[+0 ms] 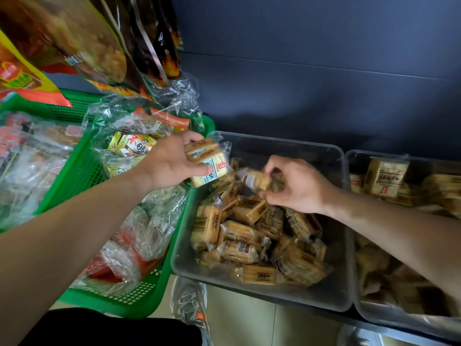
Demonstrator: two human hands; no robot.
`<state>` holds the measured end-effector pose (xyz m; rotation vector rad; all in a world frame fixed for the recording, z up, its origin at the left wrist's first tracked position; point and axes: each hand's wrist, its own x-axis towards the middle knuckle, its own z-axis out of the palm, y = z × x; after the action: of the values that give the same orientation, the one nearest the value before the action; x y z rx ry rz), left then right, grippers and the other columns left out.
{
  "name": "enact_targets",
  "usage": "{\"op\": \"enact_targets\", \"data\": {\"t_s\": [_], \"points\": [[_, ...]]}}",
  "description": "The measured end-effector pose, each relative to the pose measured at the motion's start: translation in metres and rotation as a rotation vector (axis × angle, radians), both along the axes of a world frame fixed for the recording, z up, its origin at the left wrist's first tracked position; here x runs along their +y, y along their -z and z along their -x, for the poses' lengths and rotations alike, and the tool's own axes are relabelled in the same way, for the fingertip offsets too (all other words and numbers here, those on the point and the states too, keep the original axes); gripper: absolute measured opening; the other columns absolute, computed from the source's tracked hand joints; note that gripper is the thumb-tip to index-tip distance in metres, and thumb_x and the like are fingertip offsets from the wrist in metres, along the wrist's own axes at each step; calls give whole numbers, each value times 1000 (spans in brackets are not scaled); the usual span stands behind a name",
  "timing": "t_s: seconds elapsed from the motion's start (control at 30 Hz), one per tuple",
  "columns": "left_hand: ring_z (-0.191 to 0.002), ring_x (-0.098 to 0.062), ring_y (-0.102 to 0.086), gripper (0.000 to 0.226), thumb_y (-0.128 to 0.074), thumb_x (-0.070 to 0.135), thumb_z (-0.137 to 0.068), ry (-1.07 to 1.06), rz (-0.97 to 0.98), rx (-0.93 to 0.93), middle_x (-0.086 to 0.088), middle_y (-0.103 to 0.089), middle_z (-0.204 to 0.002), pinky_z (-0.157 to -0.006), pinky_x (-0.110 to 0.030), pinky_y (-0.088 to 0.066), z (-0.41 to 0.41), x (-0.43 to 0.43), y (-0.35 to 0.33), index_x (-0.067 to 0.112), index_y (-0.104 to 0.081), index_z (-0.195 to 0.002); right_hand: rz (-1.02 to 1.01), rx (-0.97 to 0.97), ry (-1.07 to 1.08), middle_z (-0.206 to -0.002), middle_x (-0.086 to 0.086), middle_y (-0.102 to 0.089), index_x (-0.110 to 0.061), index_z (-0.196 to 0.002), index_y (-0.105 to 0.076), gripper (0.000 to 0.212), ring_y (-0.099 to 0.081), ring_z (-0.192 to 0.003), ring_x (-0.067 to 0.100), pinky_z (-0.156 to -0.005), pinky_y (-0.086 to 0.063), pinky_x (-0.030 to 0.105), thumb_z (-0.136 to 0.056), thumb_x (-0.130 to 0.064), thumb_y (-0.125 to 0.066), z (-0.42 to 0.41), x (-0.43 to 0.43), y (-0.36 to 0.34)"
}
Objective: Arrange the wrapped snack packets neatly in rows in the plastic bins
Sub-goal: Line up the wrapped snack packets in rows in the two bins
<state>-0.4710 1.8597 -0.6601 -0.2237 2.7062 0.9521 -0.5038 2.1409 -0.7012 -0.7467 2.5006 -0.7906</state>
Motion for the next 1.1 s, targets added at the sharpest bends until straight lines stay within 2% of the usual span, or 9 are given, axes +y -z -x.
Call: {"op": "enact_targets", "data": {"t_s": [0.13, 0.23, 0.33, 0.47, 0.53, 0.67, 0.77, 0.93, 1.1], "points": [[-93, -11, -67, 73, -86, 35, -77, 54, 49, -17, 9, -68, -104, -78, -28, -51, -3, 10, 2, 27, -50, -140, -110, -136, -236, -135, -19, -50, -37, -98, -51, 43, -47, -121, 3, -102, -39, 29, -73, -46, -86, -28, 14, -6], [-94, -9, -66, 74, -86, 34, -77, 67, 55, -20, 10, -68, -107, -76, -25, -49, -6, 11, 4, 27, -50, -141, -84, -220, -239, -151, -21, -37, -42, -96, -55, 26, -36, -130, 0, -110, -27, 25, -84, -39, -78, -26, 11, -8], [-88, -6, -65, 74, -87, 34, -76, 57, 50, -17, 10, -68, -104, -70, -21, -45, -7, 11, 1, 26, -52, -141, -89, -266, -180, -126, -11, -56, -43, -100, -51, 33, -57, -103, 12, -92, -51, 37, -85, -35, -80, -16, 7, -5], [-84, -2, -66, 71, -87, 32, -76, 63, 41, -23, 12, -69, -99, -66, -17, -45, -9, 13, -1, 25, -54, -139, -133, -274, -184, -115, -10, -51, -37, -121, -49, 65, -55, -97, 9, -81, -49, 29, -71, -33, -91, -7, 12, -1], [-84, -3, -68, 70, -87, 33, -77, 54, 28, -30, 12, -70, -99, -67, -19, -49, -9, 14, -2, 26, -54, -138, -151, -244, -205, -116, -7, -51, -39, -113, -58, 53, -54, -102, 11, -86, -49, 31, -72, -35, -90, -2, 16, 3], [-93, -8, -69, 69, -86, 38, -76, 33, -54, -50, 9, -71, -107, -87, -31, -56, -9, 16, -6, 25, -56, -137, -142, -359, -154, -112, -12, -61, -33, -108, -60, 42, -60, -88, 1, -63, -43, 11, -77, -26, -87, 4, 20, 0], [-94, -9, -69, 69, -85, 39, -77, 49, -50, -64, 8, -70, -109, -90, -34, -56, -10, 19, -9, 25, -56, -137, -153, -434, -152, -111, -9, -66, -29, -116, -58, 47, -64, -93, 4, -70, -49, 15, -79, -22, -86, 5, 22, -5], [-94, -8, -68, 69, -85, 44, -74, 65, -69, -74, 9, -70, -107, -89, -32, -55, -8, 26, -15, 25, -59, -135, -37, -388, -12, -112, -3, -66, -24, -114, -66, 36, -67, -101, 15, -86, -61, 39, -83, -11, -78, 2, 29, -32], [-93, -1, -64, 72, -90, 46, -70, 101, -92, -18, 12, -68, -105, -80, -18, -47, -4, 64, -32, 22, -61, -132, 269, -306, 331, -104, 0, -70, -19, -111, -68, 32, -69, -91, 14, -72, -58, 24, -86, 0, -75, 3, 96, -82]]}}
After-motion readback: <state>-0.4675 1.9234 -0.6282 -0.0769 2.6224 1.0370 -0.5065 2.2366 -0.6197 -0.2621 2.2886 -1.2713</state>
